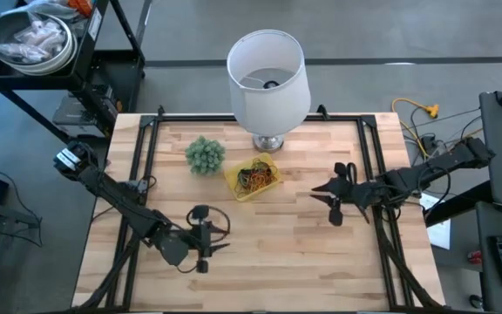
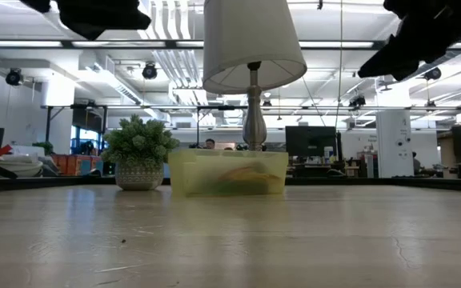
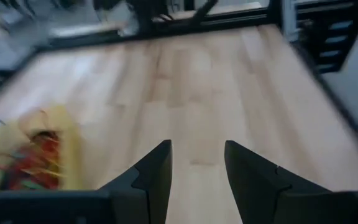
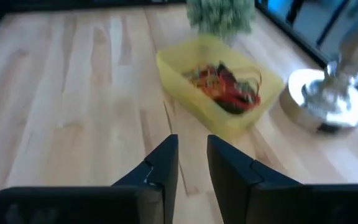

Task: Pick and place rubber bands into bin
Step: Return to Home Position

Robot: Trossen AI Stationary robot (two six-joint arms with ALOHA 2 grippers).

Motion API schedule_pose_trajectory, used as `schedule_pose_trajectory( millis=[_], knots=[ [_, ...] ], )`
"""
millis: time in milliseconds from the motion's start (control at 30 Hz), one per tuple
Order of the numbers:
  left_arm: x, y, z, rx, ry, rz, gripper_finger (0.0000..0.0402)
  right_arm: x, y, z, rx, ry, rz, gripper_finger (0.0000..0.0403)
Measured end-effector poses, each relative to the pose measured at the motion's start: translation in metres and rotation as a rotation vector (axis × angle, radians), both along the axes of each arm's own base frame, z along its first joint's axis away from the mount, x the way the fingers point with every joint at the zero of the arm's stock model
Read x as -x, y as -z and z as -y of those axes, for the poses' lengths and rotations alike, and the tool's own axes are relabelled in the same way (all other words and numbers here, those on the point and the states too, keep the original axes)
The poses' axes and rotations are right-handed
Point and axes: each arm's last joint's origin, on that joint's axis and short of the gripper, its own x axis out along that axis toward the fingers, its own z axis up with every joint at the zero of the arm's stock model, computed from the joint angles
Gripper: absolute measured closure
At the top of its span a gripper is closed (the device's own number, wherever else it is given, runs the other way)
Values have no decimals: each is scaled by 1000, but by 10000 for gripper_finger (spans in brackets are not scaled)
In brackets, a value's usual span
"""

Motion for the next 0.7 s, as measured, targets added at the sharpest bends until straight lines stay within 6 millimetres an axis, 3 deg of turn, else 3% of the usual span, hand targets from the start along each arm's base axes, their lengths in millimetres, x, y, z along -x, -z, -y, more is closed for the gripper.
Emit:
schedule_pose_trajectory(
  millis=[233, 500, 700],
  knots=[
    [-5, 4, -22, -167, -153, 9, 269, 12, 14, 4, 90, -78, 162, 331],
    [2, -8, -47, -208, 26, 161, 269, 23, 14, 4, 138, -311, 256, 329],
    [21, -1, -75, -242, 52, 298, 269, 30, 14, 9, 160, -312, 294, 335]
  ],
)
